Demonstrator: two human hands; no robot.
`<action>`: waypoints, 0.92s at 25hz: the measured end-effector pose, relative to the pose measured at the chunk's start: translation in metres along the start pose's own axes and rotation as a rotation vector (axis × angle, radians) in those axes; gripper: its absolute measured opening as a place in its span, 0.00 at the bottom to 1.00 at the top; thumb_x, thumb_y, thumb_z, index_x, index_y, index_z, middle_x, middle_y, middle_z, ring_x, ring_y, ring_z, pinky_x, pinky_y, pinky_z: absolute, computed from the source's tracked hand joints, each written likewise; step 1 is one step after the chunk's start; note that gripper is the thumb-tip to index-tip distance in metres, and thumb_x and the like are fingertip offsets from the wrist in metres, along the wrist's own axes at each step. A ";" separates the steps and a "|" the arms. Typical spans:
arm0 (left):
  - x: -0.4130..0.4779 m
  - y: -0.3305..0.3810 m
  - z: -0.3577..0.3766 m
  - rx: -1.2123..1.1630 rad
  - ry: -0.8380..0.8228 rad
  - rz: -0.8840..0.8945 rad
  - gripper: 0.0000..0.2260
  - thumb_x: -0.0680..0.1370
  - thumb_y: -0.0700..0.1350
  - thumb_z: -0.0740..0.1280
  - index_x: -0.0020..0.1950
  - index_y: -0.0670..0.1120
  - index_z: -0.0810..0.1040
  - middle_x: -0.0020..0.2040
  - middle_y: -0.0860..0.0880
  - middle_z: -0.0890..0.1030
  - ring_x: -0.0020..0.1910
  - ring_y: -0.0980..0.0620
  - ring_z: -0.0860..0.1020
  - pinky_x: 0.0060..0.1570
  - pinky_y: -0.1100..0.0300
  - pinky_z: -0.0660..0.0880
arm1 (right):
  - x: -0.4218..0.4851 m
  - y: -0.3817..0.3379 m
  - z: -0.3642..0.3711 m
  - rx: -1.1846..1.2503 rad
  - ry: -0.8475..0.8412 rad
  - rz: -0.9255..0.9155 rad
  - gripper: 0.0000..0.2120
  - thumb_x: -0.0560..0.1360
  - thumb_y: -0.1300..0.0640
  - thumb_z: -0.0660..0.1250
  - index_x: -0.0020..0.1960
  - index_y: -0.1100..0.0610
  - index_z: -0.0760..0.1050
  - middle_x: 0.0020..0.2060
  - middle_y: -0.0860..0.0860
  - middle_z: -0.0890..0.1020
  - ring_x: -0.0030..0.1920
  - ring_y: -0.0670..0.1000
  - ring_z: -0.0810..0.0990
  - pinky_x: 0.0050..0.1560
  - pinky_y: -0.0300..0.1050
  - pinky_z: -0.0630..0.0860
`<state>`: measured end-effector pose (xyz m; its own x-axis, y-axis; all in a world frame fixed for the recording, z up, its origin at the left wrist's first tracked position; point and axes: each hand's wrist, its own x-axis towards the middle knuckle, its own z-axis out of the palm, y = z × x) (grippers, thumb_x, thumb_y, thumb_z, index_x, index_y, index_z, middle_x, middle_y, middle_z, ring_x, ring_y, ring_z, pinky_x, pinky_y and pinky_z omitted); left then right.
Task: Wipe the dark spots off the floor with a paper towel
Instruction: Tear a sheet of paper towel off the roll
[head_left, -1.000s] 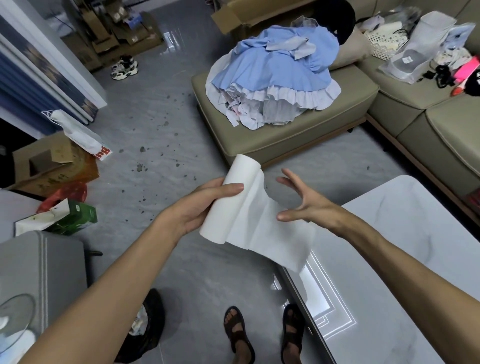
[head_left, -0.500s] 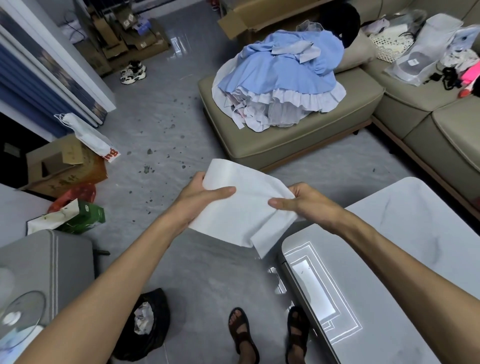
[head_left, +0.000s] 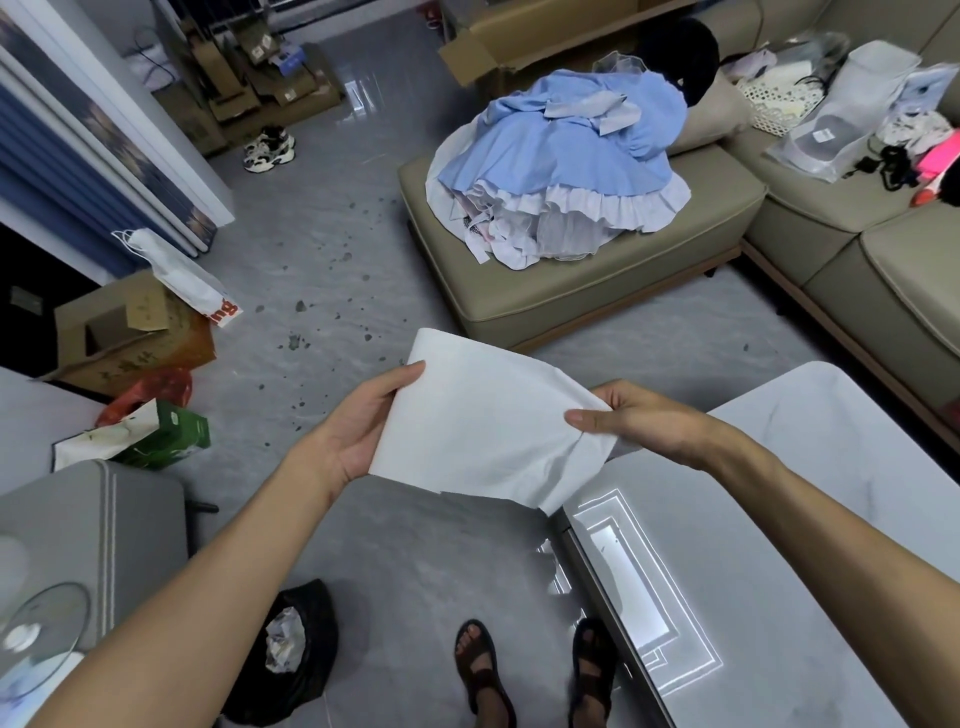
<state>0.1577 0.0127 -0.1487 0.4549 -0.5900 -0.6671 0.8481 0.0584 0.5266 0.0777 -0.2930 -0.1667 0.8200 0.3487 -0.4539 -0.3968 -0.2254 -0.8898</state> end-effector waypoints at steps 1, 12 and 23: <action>-0.002 0.004 0.003 0.001 -0.013 -0.007 0.23 0.66 0.52 0.76 0.57 0.42 0.82 0.58 0.43 0.83 0.56 0.44 0.82 0.52 0.50 0.79 | 0.000 0.000 -0.001 -0.004 -0.012 0.004 0.10 0.77 0.51 0.67 0.46 0.56 0.83 0.45 0.54 0.86 0.44 0.51 0.83 0.50 0.46 0.78; -0.022 0.044 0.064 0.637 0.151 0.205 0.32 0.63 0.58 0.77 0.63 0.48 0.75 0.57 0.48 0.83 0.55 0.47 0.82 0.53 0.49 0.79 | 0.015 -0.032 0.012 0.437 -0.255 -0.049 0.22 0.72 0.59 0.70 0.66 0.59 0.74 0.61 0.58 0.79 0.58 0.56 0.79 0.57 0.46 0.77; -0.027 0.047 0.038 0.175 0.104 0.127 0.12 0.71 0.50 0.70 0.49 0.45 0.86 0.52 0.45 0.85 0.48 0.48 0.84 0.45 0.55 0.81 | 0.018 -0.059 0.009 0.243 -0.118 -0.047 0.07 0.71 0.56 0.73 0.47 0.58 0.82 0.46 0.54 0.85 0.44 0.50 0.83 0.47 0.42 0.79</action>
<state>0.1747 0.0006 -0.0859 0.5883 -0.5006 -0.6351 0.7260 -0.0190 0.6874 0.1120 -0.2655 -0.1226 0.7916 0.4605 -0.4016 -0.4584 0.0131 -0.8887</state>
